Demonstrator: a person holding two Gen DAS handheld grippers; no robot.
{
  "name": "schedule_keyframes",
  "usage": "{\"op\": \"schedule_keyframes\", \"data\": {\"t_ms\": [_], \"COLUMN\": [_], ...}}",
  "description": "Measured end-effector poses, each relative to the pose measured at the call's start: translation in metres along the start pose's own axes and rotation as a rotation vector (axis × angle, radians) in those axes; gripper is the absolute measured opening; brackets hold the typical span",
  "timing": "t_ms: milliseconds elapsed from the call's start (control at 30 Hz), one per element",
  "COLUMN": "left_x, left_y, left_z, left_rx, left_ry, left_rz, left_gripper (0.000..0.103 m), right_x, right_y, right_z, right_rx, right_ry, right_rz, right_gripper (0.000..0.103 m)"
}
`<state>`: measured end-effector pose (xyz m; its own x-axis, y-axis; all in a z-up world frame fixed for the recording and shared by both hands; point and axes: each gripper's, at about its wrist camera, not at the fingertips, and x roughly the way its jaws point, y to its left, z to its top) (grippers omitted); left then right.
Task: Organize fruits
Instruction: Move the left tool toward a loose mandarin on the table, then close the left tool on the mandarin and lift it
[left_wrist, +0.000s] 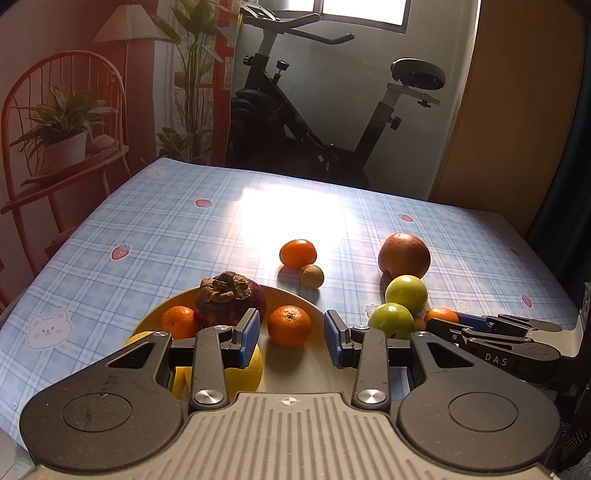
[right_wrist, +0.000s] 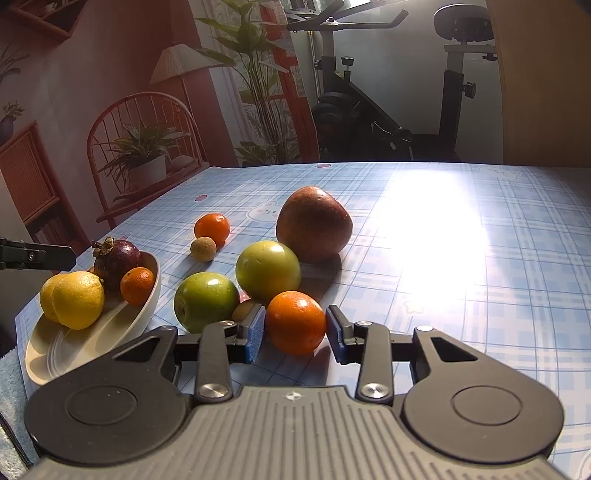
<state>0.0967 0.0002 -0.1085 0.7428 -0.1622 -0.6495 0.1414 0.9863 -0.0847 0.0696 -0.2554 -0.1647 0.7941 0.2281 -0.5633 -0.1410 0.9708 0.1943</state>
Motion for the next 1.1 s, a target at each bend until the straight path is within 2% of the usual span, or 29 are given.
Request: {"op": "schedule_keyframes", "data": {"t_ms": [133,267,500,733,900,1000,1067,1100], "left_x": [0.000,0.001,0.033,0.102,0.146,0.156,0.162,0.165], "left_y": [0.000,0.011,0.012,0.000,0.002,0.001,0.001,0.001], "left_z": [0.003,0.020,0.067,0.098,0.102,0.100,0.101,0.101], "left_rx": [-0.001,-0.040,-0.089,-0.101,-0.155,-0.162,-0.163,-0.164], "left_ry": [-0.008,-0.024,0.056,0.172,0.264,0.290,0.299,0.302], "left_rz": [0.011,0.012,-0.019,-0.073,-0.054,-0.045,-0.038,-0.031], "left_gripper": [0.041,0.041,0.041,0.041,0.045,0.046,0.050,0.055], "right_x": [-0.004,-0.014,-0.016,-0.017,-0.017,-0.017,-0.017,-0.018], "right_y": [-0.004,-0.013,-0.017,-0.022,-0.022,-0.025,-0.026,-0.026], "right_z": [-0.002,-0.004,-0.004,-0.003,-0.003,-0.003,-0.003,-0.003], "right_rx": [0.024,0.079,0.116,0.142,0.148,0.152,0.149,0.146], "right_ry": [-0.029,-0.087,-0.107,-0.108,-0.104,-0.105,-0.104,-0.104], "right_rz": [-0.007,-0.022,-0.074,-0.070,-0.057,-0.048,-0.042,-0.039], "right_gripper": [0.038,0.038,0.038,0.038,0.038,0.038,0.038,0.038]}}
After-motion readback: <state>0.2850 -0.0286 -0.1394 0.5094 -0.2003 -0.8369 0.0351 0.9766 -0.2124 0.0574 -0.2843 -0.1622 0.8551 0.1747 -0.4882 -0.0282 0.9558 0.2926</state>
